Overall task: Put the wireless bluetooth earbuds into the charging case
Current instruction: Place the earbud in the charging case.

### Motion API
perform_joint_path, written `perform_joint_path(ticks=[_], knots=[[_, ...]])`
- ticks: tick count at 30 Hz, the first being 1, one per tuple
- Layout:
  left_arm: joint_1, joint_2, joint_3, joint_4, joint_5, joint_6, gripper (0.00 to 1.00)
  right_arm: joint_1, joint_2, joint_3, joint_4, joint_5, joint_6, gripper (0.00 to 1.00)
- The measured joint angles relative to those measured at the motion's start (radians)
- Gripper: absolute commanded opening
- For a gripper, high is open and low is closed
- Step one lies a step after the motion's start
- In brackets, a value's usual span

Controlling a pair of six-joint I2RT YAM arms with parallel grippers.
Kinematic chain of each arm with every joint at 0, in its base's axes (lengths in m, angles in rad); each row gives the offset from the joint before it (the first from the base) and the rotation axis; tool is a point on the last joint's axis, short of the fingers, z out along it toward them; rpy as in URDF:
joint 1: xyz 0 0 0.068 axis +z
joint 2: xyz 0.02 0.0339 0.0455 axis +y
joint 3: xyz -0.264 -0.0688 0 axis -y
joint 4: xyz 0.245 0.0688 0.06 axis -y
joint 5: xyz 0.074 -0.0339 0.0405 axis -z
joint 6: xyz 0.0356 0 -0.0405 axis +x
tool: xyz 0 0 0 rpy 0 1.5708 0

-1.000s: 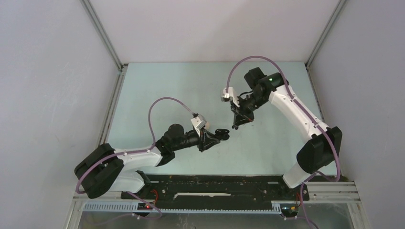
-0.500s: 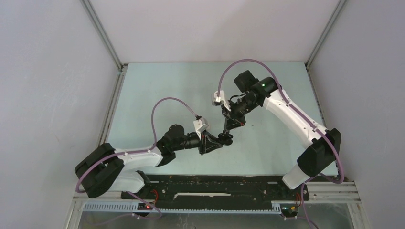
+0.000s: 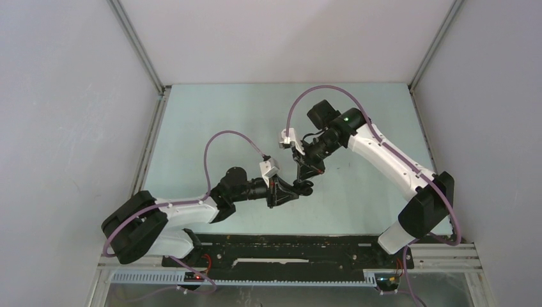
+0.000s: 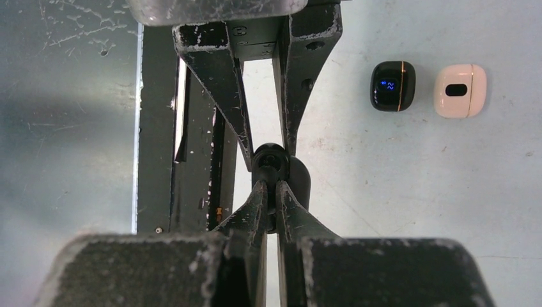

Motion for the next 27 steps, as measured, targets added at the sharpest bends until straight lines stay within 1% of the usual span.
perform_joint_path(ticks=[14,27], knots=[[0.0,0.0,0.002,0.008,0.0,-0.01,0.0,0.009,0.0,-0.038,0.004,0.0,0.0,0.0],[0.0,-0.001,0.002,0.0,0.0,-0.018,0.0,0.024,-0.001,-0.071,0.031,0.0,0.005,0.03]])
